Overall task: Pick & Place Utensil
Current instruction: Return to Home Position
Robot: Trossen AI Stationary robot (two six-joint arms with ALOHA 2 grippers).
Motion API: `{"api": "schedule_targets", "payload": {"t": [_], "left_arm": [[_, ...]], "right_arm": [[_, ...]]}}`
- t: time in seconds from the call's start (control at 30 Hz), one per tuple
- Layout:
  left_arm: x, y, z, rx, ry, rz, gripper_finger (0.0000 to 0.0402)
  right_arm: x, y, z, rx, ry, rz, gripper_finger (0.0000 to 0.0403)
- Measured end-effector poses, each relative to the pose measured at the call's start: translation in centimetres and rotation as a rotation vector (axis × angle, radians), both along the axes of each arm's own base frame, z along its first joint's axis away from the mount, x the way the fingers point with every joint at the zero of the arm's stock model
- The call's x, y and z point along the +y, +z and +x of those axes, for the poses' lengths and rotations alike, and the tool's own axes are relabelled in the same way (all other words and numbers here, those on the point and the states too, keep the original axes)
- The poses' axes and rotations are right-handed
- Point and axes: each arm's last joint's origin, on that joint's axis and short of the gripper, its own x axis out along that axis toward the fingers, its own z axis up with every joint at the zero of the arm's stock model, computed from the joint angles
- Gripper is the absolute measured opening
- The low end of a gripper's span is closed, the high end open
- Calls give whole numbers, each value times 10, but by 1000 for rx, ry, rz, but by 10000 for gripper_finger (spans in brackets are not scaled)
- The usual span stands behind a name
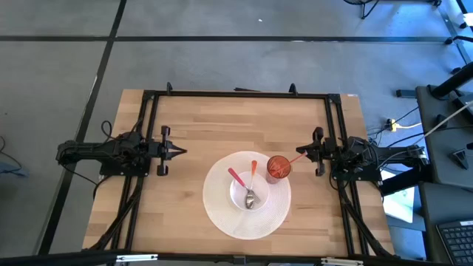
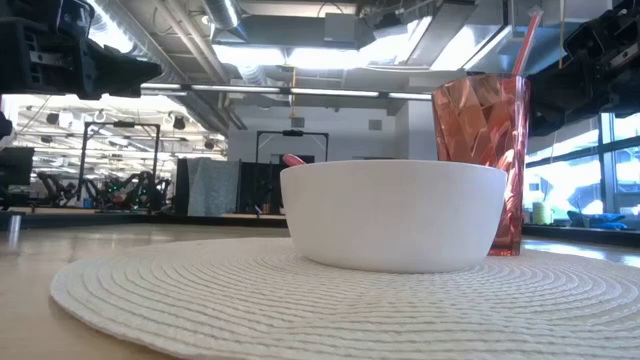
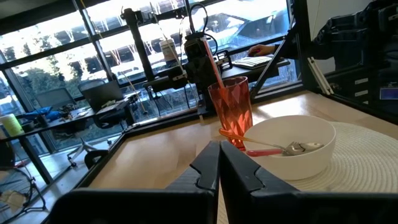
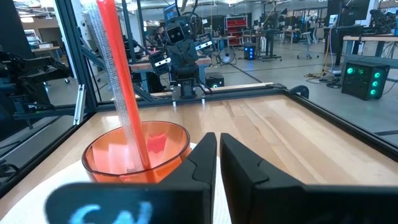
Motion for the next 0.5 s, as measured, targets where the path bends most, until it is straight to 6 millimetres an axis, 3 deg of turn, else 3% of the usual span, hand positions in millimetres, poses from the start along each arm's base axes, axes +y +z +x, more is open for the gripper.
{"api": "schedule_targets", "payload": {"t": [0.5], "left_arm": [[0,0,0,0,0,0,3]], "right_arm": [[0,0,0,0,1,-2,23]]}}
